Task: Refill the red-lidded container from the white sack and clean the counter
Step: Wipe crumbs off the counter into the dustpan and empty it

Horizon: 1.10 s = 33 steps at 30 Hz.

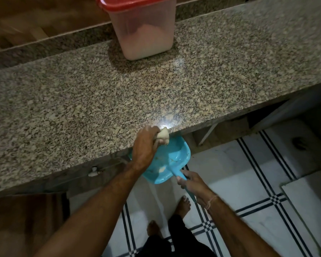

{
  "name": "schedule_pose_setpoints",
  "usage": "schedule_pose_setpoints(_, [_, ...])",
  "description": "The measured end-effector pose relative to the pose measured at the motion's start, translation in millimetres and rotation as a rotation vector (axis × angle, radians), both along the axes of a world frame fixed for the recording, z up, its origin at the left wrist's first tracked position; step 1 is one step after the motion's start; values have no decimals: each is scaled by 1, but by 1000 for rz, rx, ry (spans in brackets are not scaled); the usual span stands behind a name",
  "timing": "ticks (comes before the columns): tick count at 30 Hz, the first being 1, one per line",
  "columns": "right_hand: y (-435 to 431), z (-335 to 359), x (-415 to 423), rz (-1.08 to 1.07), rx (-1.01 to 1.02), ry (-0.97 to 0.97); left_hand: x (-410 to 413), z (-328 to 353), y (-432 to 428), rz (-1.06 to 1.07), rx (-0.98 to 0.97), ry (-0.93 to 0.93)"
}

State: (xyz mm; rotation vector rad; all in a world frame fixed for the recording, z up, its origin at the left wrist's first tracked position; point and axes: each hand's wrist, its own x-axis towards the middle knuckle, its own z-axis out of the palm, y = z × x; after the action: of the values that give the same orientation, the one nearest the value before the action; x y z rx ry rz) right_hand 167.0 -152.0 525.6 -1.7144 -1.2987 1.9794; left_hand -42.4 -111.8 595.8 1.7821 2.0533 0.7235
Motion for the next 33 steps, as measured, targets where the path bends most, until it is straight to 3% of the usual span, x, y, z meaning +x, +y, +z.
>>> schedule_pose_setpoints(4, [-12, -1, -1, 42, -6, -52, -14, -10, -8, 25, -56, -27])
schedule_pose_setpoints(7, [-23, 3, -10, 116, 15, -100, -19, -22, -39, 99, -55, -205])
schedule_pose_setpoints(15, [-83, 17, -84, 459, 50, -128, -80, -51, -206, 950, -124, -647])
schedule_pose_setpoints(24, [-218, -5, -197, 981, 39, -72, -114, -69, -439, 1575, 22, -892])
schedule_pose_setpoints(33, [-348, -96, -264, 1373, 53, -246, -88, -137, -594, 2144, 256, -1090])
